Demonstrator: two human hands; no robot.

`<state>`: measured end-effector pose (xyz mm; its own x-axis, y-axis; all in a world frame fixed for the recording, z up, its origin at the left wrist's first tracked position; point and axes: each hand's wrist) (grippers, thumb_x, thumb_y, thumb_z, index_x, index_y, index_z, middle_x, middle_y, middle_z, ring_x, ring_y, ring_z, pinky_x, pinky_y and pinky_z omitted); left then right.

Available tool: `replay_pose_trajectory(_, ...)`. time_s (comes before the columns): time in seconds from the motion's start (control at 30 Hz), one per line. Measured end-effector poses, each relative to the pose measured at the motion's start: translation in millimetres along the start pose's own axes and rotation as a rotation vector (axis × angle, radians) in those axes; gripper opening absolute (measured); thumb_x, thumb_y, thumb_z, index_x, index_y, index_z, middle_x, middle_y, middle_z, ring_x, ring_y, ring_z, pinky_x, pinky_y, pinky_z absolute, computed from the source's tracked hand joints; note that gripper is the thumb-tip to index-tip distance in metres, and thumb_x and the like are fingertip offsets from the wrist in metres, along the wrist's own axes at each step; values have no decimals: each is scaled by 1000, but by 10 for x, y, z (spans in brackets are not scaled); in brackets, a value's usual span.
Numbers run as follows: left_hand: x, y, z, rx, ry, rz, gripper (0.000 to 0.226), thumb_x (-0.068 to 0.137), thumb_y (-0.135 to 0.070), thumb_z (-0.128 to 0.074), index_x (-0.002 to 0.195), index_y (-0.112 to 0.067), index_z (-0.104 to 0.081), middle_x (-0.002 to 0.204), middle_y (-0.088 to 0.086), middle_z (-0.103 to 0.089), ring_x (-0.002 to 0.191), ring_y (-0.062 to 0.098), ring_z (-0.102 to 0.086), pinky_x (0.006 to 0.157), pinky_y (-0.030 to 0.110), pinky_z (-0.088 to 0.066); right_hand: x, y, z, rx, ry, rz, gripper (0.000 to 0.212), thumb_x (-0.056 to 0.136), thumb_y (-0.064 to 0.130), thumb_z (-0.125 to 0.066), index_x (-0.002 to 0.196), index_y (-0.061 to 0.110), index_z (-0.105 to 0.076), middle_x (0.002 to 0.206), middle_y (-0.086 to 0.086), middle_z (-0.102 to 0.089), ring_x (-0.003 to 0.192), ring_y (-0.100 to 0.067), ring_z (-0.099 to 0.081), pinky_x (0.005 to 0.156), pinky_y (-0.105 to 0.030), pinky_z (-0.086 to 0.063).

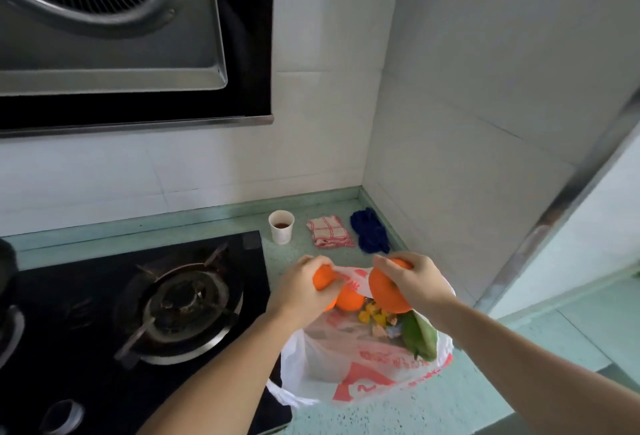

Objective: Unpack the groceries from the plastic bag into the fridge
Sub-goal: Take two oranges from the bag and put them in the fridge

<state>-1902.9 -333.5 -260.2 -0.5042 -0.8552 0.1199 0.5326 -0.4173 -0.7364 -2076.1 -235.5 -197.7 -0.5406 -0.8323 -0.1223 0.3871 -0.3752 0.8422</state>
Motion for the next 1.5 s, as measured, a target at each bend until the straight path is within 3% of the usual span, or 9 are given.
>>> replay_pose_trajectory(0.17, -279, -313, 204, 62, -92, -15, 27, 82, -48, -65, 103, -32, -63, 106, -13, -58, 95, 12, -59, 84, 31, -49, -190, -7, 137, 76, 35, 43, 20, 84, 49, -65, 91, 31, -66, 92, 10, -61, 81, -12, -60, 69, -34, -55)
replay_pose_trajectory(0.33, -717, -654, 266, 136, -248, 34, 32, 78, -62, -52, 94, -36, -62, 97, -16, -58, 89, 9, -60, 81, 36, -52, -461, -8, 413, 166, 134, 143, 17, 85, 45, -65, 92, 30, -65, 90, 12, -60, 79, -10, -58, 70, -32, -52)
replay_pose_trajectory(0.5, -1161, -1160, 117, 196, -326, 108, 24, 83, -55, -57, 98, -38, -63, 103, -14, -60, 90, 10, -60, 81, 36, -53, -751, -179, 801, 207, 228, 214, 14, 84, 44, -67, 82, 32, -60, 88, 11, -61, 77, -12, -60, 63, -26, -49)
replay_pose_trajectory(0.6, -1431, -1462, 72, 245, -321, 137, 22, 84, -53, -59, 100, -37, -64, 104, -14, -60, 91, 11, -60, 81, 34, -52, -903, -218, 956, 232, 255, 216, 17, 85, 46, -66, 89, 31, -57, 89, 11, -58, 77, -11, -57, 62, -26, -46)
replay_pose_trajectory(0.83, -2371, -1782, 283, 384, -338, 250, 27, 81, -57, -54, 101, -39, -60, 108, -16, -58, 94, 13, -58, 83, 34, -51, -1444, -132, 786, 315, 380, 252, 16, 85, 44, -66, 94, 32, -62, 104, 0, -61, 94, -26, -58, 83, -41, -50)
replay_pose_trajectory(1.03, -3715, -1689, 563, 379, -535, 411, 31, 80, -58, -57, 102, -37, -63, 110, -13, -60, 97, 15, -60, 86, 32, -49, -2349, -45, 321, 375, 549, 124, 33, 85, 43, -66, 106, 18, -61, 105, -9, -59, 95, -29, -55, 81, -35, -40)
replay_pose_trajectory(1.13, -4615, -1584, 645, 314, -660, 489, 42, 74, -66, -45, 98, -35, -61, 101, -10, -64, 93, 16, -62, 86, 35, -50, -3070, -73, 28, 315, 679, 93, 31, 85, 42, -66, 103, 18, -60, 95, -6, -59, 88, -29, -58, 79, -36, -47)
replay_pose_trajectory(1.33, -6690, -1849, 605, 296, -935, 785, 53, 72, -67, -38, 101, -32, -65, 103, -3, -67, 95, 21, -63, 87, 35, -51, -4859, -50, -576, 169, 1025, 272, 18, 85, 39, -67, 86, 21, -66, 92, -7, -63, 80, -27, -61, 63, -32, -48)
replay_pose_trajectory(1.5, -8225, -2371, 590, 366, -1179, 1049, 25, 89, -50, -54, 103, -33, -65, 107, -5, -61, 96, 18, -59, 86, 31, -49, -6396, -56, -888, 130, 1307, 482, 21, 82, 38, -71, 87, 17, -70, 101, -12, -68, 93, -30, -63, 88, -50, -54)
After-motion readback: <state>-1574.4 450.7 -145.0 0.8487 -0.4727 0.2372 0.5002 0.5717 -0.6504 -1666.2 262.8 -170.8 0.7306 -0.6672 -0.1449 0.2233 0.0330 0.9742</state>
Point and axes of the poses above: each hand's wrist, its own x-axis towards the middle knuckle, its own z-axis out of the back of the hand, y = z × x
